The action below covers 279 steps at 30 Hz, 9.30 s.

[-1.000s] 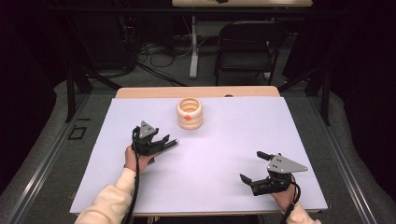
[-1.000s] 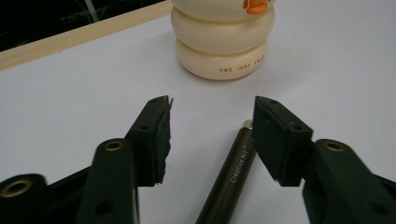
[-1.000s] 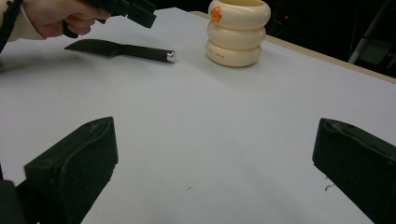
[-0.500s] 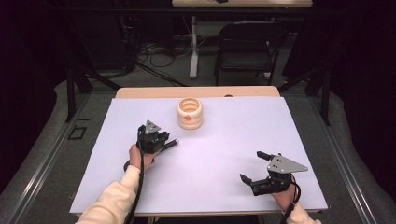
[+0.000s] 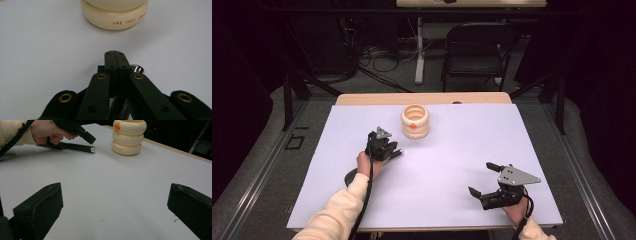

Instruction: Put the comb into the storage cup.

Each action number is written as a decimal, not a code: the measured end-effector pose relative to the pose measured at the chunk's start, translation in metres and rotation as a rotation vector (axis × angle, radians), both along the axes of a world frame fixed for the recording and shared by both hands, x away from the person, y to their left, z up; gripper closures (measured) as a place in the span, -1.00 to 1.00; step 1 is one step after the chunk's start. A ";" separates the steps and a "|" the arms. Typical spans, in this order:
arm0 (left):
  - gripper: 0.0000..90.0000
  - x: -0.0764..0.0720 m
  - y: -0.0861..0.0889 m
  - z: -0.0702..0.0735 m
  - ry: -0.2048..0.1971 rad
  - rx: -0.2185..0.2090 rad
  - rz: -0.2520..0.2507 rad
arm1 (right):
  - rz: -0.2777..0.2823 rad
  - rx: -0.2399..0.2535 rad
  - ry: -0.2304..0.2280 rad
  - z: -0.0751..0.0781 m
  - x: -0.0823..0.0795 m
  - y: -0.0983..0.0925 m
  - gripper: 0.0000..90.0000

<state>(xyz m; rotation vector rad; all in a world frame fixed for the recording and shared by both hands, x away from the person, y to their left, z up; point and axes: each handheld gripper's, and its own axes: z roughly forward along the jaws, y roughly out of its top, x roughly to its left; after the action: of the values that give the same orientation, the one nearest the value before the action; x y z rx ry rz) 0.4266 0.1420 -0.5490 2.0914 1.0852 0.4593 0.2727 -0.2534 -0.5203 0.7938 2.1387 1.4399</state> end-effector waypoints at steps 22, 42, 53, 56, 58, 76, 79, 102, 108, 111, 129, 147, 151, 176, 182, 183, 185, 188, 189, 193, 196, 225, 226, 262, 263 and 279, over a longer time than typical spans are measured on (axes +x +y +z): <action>1.00 -0.005 -0.009 -0.002 0.077 0.014 -0.094 | 0.001 -0.002 0.000 0.000 0.000 0.000 -1.00; 1.00 -0.021 -0.009 -0.002 0.114 0.021 -0.148 | 0.004 -0.002 0.001 0.000 0.000 0.000 -1.00; 1.00 -0.029 -0.009 -0.005 0.128 0.030 -0.184 | 0.005 0.001 0.001 0.000 0.000 0.000 -1.00; 1.00 -0.031 -0.009 -0.004 0.131 0.032 -0.193 | 0.006 0.000 0.002 0.001 0.000 0.000 -1.00; 1.00 -0.034 -0.008 -0.003 0.135 0.029 -0.195 | 0.006 0.001 0.003 0.000 0.001 0.000 -1.00; 1.00 -0.046 0.000 -0.001 0.159 0.049 -0.217 | 0.005 0.000 0.006 0.000 0.001 0.000 -1.00; 1.00 -0.049 0.000 -0.001 0.163 0.053 -0.220 | 0.008 0.001 0.003 0.001 0.001 0.000 -1.00; 1.00 -0.068 0.022 0.002 0.184 0.058 -0.199 | 0.010 -0.003 0.003 0.001 0.001 0.001 -1.00; 1.00 -0.073 0.031 0.002 0.190 0.059 -0.181 | 0.011 -0.005 0.005 0.001 0.002 0.001 -1.00; 1.00 -0.074 0.033 0.002 0.192 0.057 -0.173 | 0.009 -0.004 0.005 0.001 0.002 0.001 -1.00; 1.00 -0.076 0.053 0.003 0.204 0.051 -0.139 | 0.010 -0.004 0.006 0.001 0.002 0.001 -1.00; 1.00 -0.070 0.067 0.002 0.217 0.071 -0.125 | 0.009 -0.003 0.007 0.001 0.002 0.001 -1.00; 1.00 -0.069 0.068 0.002 0.217 0.072 -0.122 | 0.009 -0.002 0.007 0.001 0.002 0.001 -1.00; 0.83 -0.067 0.072 0.007 0.230 0.055 -0.158 | 0.014 -0.002 0.009 0.000 0.002 0.002 -1.00; 0.53 -0.071 0.069 0.017 0.227 0.050 -0.217 | 0.016 -0.005 0.007 0.000 0.002 0.002 -1.00; 0.33 -0.072 0.067 0.020 0.229 0.050 -0.224 | 0.016 -0.004 0.010 0.000 0.002 0.002 -1.00; 0.11 -0.072 0.065 0.023 0.237 0.063 -0.237 | 0.015 -0.003 0.010 0.000 0.002 0.002 -1.00; -0.09 -0.072 0.064 0.024 0.236 0.079 -0.242 | 0.015 -0.004 0.012 0.000 0.002 0.002 -1.00; -0.18 -0.072 0.063 0.025 0.238 0.086 -0.245 | 0.015 -0.004 0.013 0.000 0.002 0.002 -1.00; -0.49 -0.072 0.063 0.026 0.223 0.107 -0.234 | 0.017 -0.004 0.012 0.000 0.002 0.002 -1.00; -0.61 -0.071 0.063 0.028 0.220 0.133 -0.233 | 0.017 -0.003 0.014 0.000 0.002 0.003 -1.00; -1.00 -0.042 0.070 0.029 0.214 0.230 -0.225 | 0.020 -0.005 0.019 -0.001 0.004 0.004 -1.00; -1.00 -0.040 0.069 0.029 0.218 0.236 -0.229 | 0.019 -0.006 0.018 -0.001 0.004 0.004 -1.00; 0.37 -0.006 0.036 0.021 0.374 0.407 -0.283 | 0.030 -0.020 0.046 -0.003 0.006 0.007 -1.00; 0.39 -0.005 0.035 0.020 0.379 0.410 -0.290 | 0.030 -0.020 0.047 -0.003 0.007 0.007 -1.00; 0.60 -0.005 0.037 0.021 0.389 0.381 -0.295 | 0.028 -0.023 0.051 -0.003 0.006 0.007 -1.00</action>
<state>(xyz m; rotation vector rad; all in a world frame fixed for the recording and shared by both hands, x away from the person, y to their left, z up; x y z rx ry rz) 0.4215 0.1792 -0.5284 2.7095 0.9241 0.1184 0.2788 -0.2464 -0.5237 0.8028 2.2087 1.4213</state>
